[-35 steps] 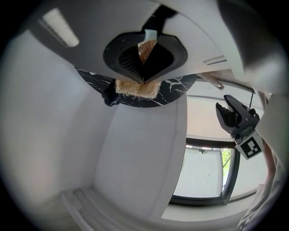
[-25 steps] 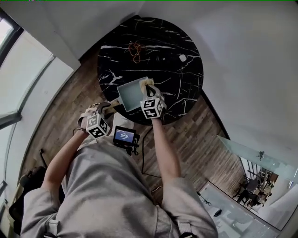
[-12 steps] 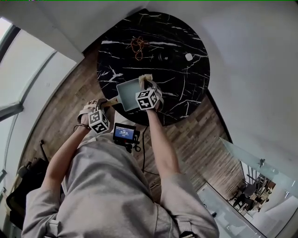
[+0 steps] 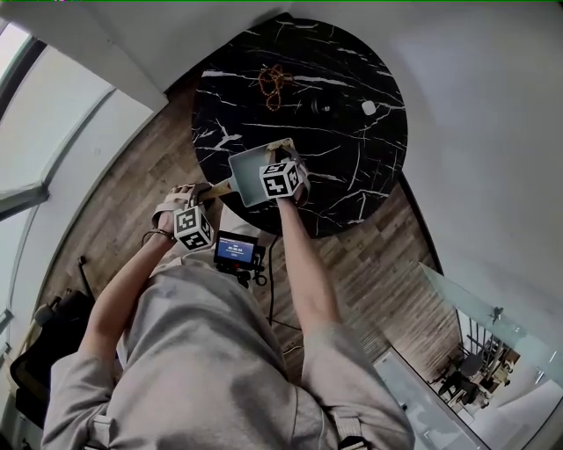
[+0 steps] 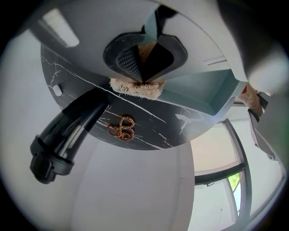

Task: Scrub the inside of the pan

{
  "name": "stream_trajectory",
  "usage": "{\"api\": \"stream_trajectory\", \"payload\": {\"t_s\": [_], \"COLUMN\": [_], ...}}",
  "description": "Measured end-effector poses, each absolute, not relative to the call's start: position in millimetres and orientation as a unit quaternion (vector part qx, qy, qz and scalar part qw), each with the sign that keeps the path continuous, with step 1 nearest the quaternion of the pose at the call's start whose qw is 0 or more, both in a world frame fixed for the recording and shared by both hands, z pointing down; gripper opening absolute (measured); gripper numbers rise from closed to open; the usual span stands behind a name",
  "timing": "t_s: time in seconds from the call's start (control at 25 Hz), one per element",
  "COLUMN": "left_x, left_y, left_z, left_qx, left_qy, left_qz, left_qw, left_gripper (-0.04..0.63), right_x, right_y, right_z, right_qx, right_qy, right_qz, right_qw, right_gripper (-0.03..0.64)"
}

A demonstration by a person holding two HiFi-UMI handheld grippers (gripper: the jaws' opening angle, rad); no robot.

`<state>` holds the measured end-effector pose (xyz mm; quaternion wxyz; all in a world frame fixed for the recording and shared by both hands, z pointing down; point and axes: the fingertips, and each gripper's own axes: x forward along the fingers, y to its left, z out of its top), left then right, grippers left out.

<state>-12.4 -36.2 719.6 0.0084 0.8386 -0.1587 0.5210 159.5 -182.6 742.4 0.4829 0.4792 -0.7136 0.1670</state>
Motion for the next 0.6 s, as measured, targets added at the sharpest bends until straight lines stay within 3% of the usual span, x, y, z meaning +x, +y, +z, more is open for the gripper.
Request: {"api": "stream_trajectory", "payload": {"t_s": [0.6], "left_x": [-11.0], "left_y": [-34.8], "left_z": [720.5], "left_qx": [0.843], "left_qy": [-0.140], "left_qz": [0.519], "left_qw": [0.002], "left_gripper": [0.143], "right_x": [124.8], "right_y": [-169.2], "right_z": [745.8], "right_qx": [0.442], "right_qy": [-0.736], "right_qz": [0.177], "right_qw": [0.481], "right_gripper": [0.021]}}
